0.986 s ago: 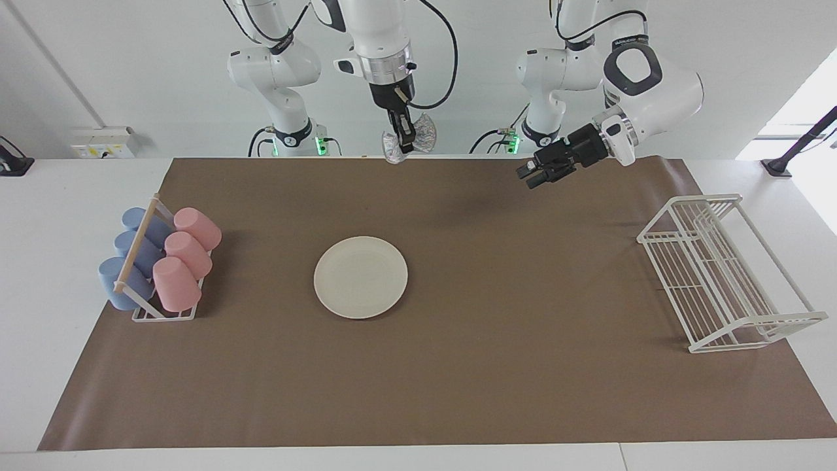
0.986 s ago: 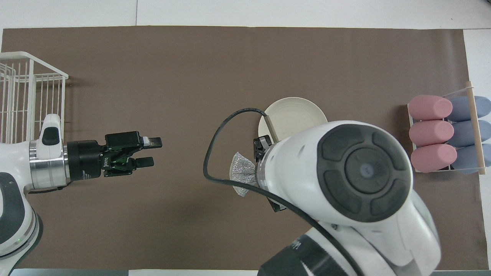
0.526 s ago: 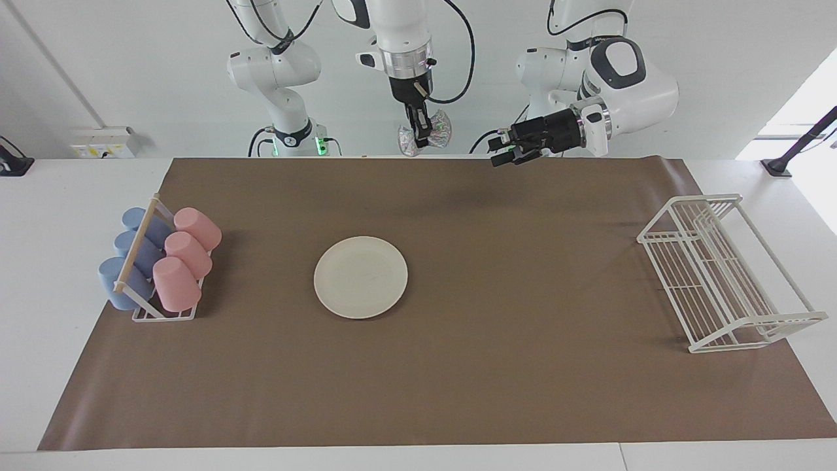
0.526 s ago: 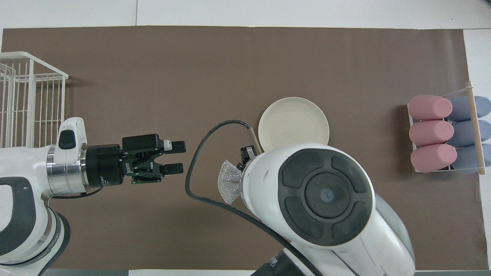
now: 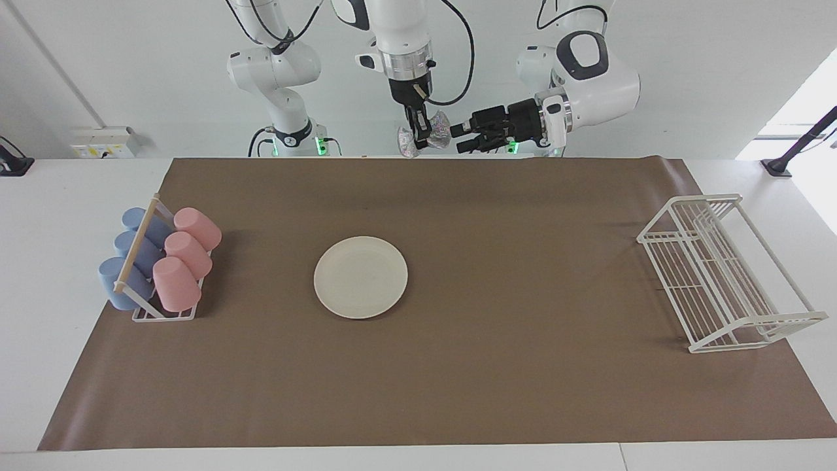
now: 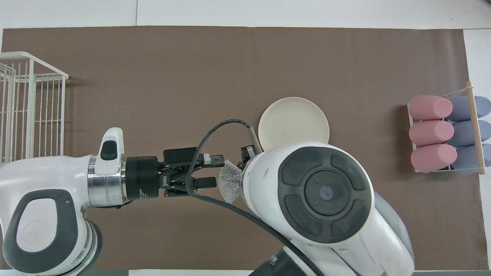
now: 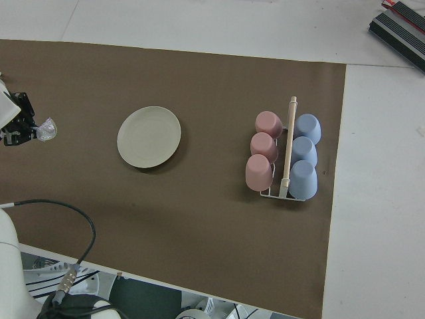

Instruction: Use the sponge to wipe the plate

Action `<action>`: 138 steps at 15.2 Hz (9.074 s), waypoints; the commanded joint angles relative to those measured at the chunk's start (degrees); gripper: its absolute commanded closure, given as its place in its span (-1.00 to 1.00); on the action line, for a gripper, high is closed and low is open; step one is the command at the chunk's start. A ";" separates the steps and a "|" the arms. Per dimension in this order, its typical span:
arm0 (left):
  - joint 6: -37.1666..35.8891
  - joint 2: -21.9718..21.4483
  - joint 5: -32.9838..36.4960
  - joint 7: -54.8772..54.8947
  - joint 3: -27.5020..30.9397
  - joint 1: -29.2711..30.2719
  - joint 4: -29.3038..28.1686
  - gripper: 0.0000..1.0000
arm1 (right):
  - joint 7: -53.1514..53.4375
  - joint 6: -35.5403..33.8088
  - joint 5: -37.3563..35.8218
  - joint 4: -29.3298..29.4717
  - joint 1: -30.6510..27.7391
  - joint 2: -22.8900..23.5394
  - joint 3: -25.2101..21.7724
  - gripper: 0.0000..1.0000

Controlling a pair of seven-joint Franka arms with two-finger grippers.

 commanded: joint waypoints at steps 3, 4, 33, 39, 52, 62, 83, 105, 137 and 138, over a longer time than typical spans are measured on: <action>0.86 -0.48 -0.67 -8.15 0.33 -0.87 0.26 0.68 | 0.40 0.06 -0.92 -0.17 -0.53 -0.09 0.37 1.00; 0.77 -0.57 -0.67 -9.47 0.33 -0.87 0.26 1.00 | 0.40 0.06 -0.92 -0.17 -0.53 0.00 0.37 1.00; 0.77 -0.75 19.69 -20.56 -0.20 0.97 0.61 1.00 | -84.53 -5.21 -3.47 0.71 -28.82 -2.73 -0.69 -1.00; -1.34 -0.31 40.51 -24.41 -0.28 0.97 0.96 1.00 | -103.90 -5.39 -3.82 0.62 -35.15 -2.64 -0.60 -1.00; -27.24 17.25 83.41 -28.82 -0.20 1.68 23.52 1.00 | -118.17 -9.26 -8.65 4.05 -9.51 0.09 -31.26 -1.00; -42.38 23.51 114.61 -28.82 -0.37 1.06 31.29 1.00 | -115.52 -6.61 -7.78 0.98 -9.41 -1.40 -31.45 -1.00; -33.42 43.20 144.70 -28.91 0.15 10.46 37.88 1.00 | -115.26 -8.46 -7.60 0.54 -9.67 -2.29 -31.36 -1.00; -30.52 42.76 138.84 -29.35 0.07 10.73 38.57 -1.00 | -115.17 -8.64 -7.60 0.62 -9.41 -2.29 -31.19 -1.00; -38.53 18.59 78.43 -8.70 0.95 20.48 45.35 -1.00 | -115.26 -11.80 -7.60 0.97 -10.11 -2.20 -31.62 -1.00; -38.52 18.59 78.43 -8.61 0.95 20.57 45.17 -1.00 | -115.26 -11.80 -7.60 0.89 -10.11 -2.20 -31.62 -1.00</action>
